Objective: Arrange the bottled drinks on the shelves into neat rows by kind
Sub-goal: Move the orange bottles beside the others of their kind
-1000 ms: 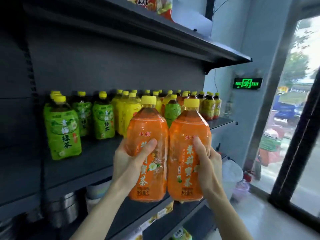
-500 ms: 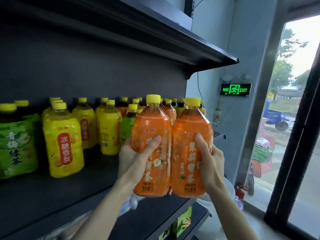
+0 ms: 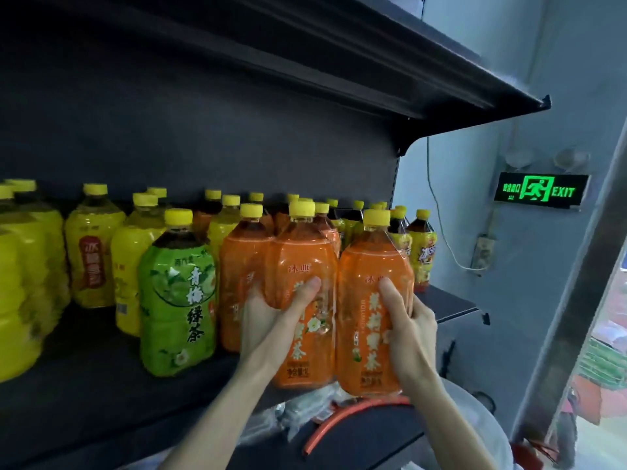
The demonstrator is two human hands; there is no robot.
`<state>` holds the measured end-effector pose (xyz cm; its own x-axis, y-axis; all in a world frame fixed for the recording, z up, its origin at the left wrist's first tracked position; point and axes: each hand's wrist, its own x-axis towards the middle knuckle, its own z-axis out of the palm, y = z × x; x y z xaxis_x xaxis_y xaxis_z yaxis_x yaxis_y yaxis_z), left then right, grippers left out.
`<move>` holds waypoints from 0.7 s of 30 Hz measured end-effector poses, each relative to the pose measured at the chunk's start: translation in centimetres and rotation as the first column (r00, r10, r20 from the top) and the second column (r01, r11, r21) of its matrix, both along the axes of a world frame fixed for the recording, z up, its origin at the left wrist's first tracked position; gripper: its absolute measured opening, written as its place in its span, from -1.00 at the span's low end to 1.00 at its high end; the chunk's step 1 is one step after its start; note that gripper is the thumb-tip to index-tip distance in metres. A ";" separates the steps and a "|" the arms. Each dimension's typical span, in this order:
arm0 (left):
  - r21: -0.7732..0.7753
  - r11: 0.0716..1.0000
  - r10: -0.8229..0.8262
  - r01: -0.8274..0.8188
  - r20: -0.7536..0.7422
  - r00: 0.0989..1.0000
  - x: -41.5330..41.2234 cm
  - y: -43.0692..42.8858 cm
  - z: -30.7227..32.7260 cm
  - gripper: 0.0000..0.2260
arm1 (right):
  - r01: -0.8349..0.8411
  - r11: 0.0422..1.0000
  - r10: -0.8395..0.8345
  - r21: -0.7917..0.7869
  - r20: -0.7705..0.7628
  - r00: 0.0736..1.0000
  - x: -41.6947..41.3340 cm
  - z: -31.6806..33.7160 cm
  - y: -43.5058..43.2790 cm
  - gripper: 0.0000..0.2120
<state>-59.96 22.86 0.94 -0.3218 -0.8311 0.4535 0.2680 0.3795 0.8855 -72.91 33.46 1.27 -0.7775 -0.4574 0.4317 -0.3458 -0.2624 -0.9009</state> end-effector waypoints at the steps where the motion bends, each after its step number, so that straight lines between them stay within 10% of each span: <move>1: 0.006 0.999 0.051 -0.051 0.011 0.999 -1.0 -0.1 -0.1 -0.55 | -0.032 0.999 0.032 0.004 0.002 0.999 -1.3 0.1 -0.5 -0.37; 6: 0.020 0.971 0.237 -0.239 0.078 0.968 -4.5 -0.9 -0.6 -0.31 | -0.188 0.982 0.188 0.004 0.069 0.980 -6.1 -0.2 -3.9 -0.39; 21: -0.028 0.916 0.401 -0.400 0.123 0.908 -6.0 -4.7 -1.7 -0.38 | -0.355 0.934 0.357 -0.049 0.056 0.932 -10.3 -2.4 -9.7 -0.48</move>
